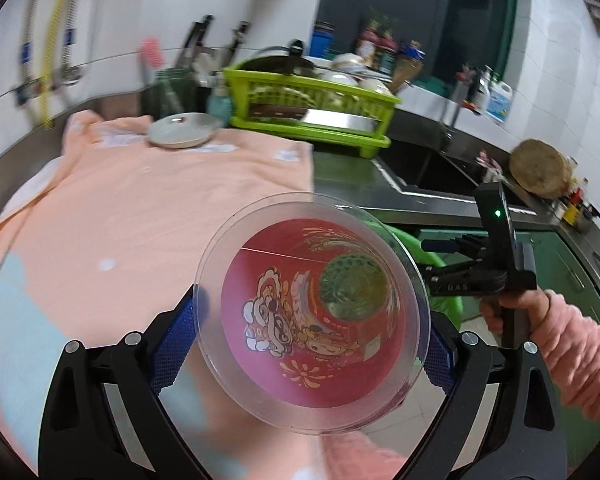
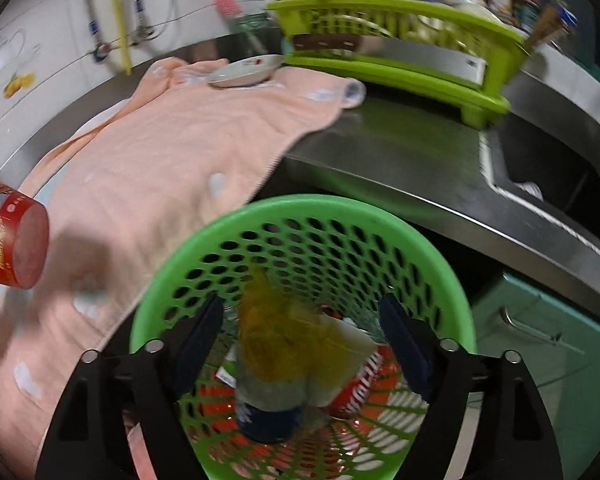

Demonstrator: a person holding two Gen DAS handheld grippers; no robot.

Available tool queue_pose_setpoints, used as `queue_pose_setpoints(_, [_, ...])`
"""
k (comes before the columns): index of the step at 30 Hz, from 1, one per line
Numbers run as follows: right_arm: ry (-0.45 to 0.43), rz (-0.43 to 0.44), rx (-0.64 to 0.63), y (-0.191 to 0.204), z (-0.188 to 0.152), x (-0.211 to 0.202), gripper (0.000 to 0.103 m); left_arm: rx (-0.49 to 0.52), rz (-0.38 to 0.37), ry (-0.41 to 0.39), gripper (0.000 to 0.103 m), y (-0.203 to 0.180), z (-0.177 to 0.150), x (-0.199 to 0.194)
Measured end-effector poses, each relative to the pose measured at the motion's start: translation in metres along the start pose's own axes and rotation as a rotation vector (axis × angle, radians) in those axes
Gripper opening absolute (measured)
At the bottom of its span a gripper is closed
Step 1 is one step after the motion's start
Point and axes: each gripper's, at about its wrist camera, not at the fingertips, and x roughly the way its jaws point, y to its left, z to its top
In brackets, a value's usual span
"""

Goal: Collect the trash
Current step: 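Drop the yellow wrapper and red cup into the green basket, opening both grippers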

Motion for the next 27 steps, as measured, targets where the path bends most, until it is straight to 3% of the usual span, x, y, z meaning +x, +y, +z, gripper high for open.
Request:
queue_pose_setpoints(8, [-0.033,-0.004,0.041,-0.029,-0.015,-0.016,0.088,0.045,-0.014,0.075,0.093,-0.034,0.025,0.067])
queue_pose_setpoints(16, [-0.043,0.014,0.081,-0.045,-0.032,-0.029,0.088,0.034,0.006,0.168,0.093,-0.051,0.026,0.126])
queue_pose_setpoints(27, [-0.045,0.044,0.117,-0.047,-0.047,-0.033,0.088,0.014,0.042,0.217,0.094,-0.059,0.007,0.153])
